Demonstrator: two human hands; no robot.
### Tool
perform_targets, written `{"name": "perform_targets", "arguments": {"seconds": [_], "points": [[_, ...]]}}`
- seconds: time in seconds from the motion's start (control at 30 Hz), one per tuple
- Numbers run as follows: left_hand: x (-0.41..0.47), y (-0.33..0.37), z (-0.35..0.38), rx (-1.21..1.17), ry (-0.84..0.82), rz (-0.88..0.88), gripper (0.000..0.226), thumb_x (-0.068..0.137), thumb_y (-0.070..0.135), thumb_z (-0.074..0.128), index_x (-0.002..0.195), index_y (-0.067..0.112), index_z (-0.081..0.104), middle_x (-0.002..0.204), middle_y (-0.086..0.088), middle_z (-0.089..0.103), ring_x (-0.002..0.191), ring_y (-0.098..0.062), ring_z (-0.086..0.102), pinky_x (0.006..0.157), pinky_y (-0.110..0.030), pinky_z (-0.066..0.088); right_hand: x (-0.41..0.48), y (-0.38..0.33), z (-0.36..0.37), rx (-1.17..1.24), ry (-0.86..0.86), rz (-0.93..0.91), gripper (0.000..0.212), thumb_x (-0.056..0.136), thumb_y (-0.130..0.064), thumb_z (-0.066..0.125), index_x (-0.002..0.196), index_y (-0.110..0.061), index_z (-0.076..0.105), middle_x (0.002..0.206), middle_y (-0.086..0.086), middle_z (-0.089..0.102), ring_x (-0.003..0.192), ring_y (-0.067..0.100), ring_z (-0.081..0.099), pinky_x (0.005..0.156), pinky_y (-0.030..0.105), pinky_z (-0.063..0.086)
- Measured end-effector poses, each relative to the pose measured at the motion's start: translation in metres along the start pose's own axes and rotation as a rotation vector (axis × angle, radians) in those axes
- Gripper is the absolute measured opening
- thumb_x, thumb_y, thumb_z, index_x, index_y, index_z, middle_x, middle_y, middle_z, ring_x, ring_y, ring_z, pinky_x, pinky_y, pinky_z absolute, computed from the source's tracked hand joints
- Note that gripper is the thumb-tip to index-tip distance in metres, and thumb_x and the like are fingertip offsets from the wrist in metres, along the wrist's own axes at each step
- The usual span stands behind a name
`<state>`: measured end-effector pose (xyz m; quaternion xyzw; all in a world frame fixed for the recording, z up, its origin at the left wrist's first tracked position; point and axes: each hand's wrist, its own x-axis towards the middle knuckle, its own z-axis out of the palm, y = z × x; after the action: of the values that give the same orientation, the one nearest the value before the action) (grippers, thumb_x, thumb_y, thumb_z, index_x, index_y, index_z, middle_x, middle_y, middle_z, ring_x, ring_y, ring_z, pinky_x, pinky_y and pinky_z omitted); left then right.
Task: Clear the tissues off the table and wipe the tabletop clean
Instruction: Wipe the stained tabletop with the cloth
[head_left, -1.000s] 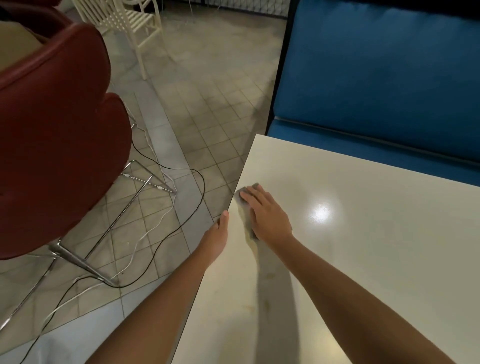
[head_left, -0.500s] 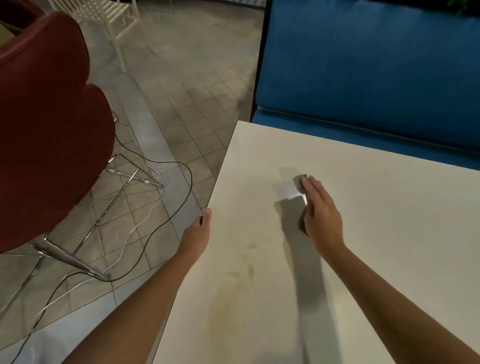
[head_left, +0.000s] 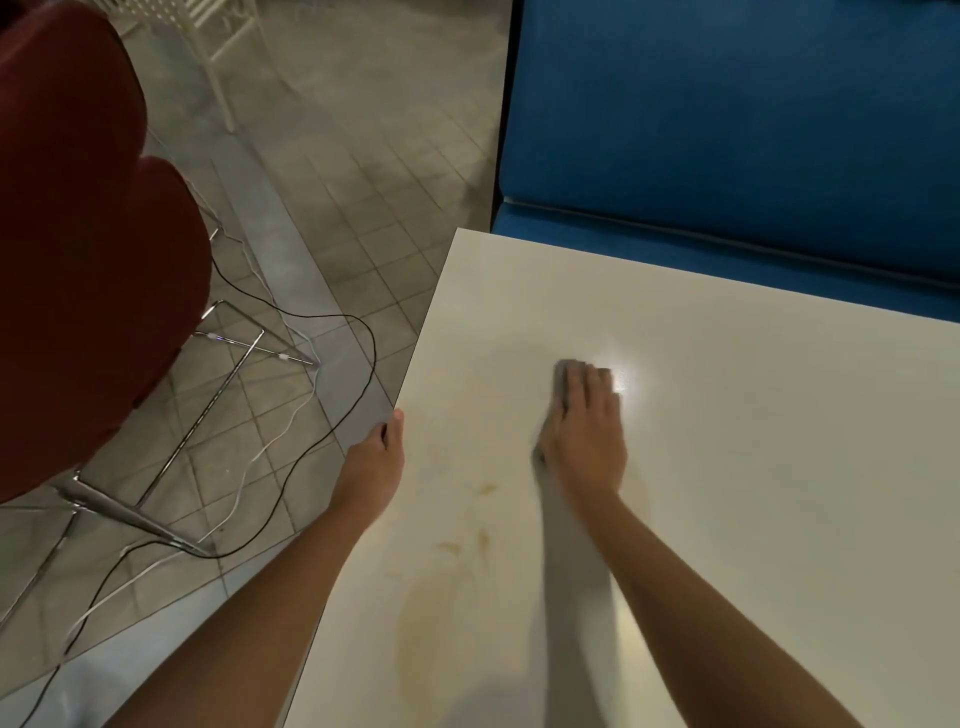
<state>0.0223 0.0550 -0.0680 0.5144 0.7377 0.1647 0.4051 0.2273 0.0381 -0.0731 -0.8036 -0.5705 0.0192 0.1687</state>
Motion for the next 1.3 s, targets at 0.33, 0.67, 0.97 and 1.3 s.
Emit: {"name": "perform_targets", "arguments": {"seconds": [0.33,0.67,0.97,1.3], "points": [[-0.002,0.002,-0.002,0.007,-0.008,0.005,0.05,0.098,0.048,0.021,0.09,0.01,0.052,0.085,-0.012,0.053,0.082,-0.029,0.05,0.074,-0.033,0.037,-0.031,0.032,-0.013,0.127,-0.183,-0.566,0.043,0.093,-0.02,0.034,0.132,-0.009,0.05,0.135,0.005,0.052,0.131,0.018,0.037,0.111,0.03,0.025],[-0.004,0.006,-0.001,0.017,0.024,0.012,0.054,0.099,0.045,0.021,0.118,0.008,0.056,0.103,-0.019,0.057,0.093,-0.029,0.05,0.08,-0.028,0.032,-0.012,0.013,-0.006,0.057,-0.093,0.006,0.069,0.081,-0.027,0.009,0.138,-0.002,0.04,0.142,0.012,0.042,0.137,0.029,0.031,0.114,0.036,0.02],[-0.009,0.006,-0.005,-0.036,-0.032,-0.021,0.055,0.099,0.047,0.021,0.134,0.013,0.046,0.134,-0.021,0.048,0.125,-0.034,0.043,0.1,-0.036,0.034,-0.061,-0.003,-0.015,0.064,-0.212,-0.559,0.048,0.086,-0.019,0.036,0.131,-0.007,0.051,0.134,0.009,0.053,0.129,0.025,0.045,0.109,0.033,0.026],[-0.036,-0.028,-0.014,-0.118,-0.158,0.004,0.057,0.098,0.049,0.024,0.136,0.012,0.044,0.137,-0.013,0.049,0.128,-0.027,0.042,0.094,-0.029,0.031,-0.081,-0.01,-0.016,0.049,-0.012,-0.076,0.046,0.086,-0.018,0.034,0.124,-0.006,0.057,0.127,0.011,0.059,0.121,0.031,0.052,0.104,0.033,0.036]]}}
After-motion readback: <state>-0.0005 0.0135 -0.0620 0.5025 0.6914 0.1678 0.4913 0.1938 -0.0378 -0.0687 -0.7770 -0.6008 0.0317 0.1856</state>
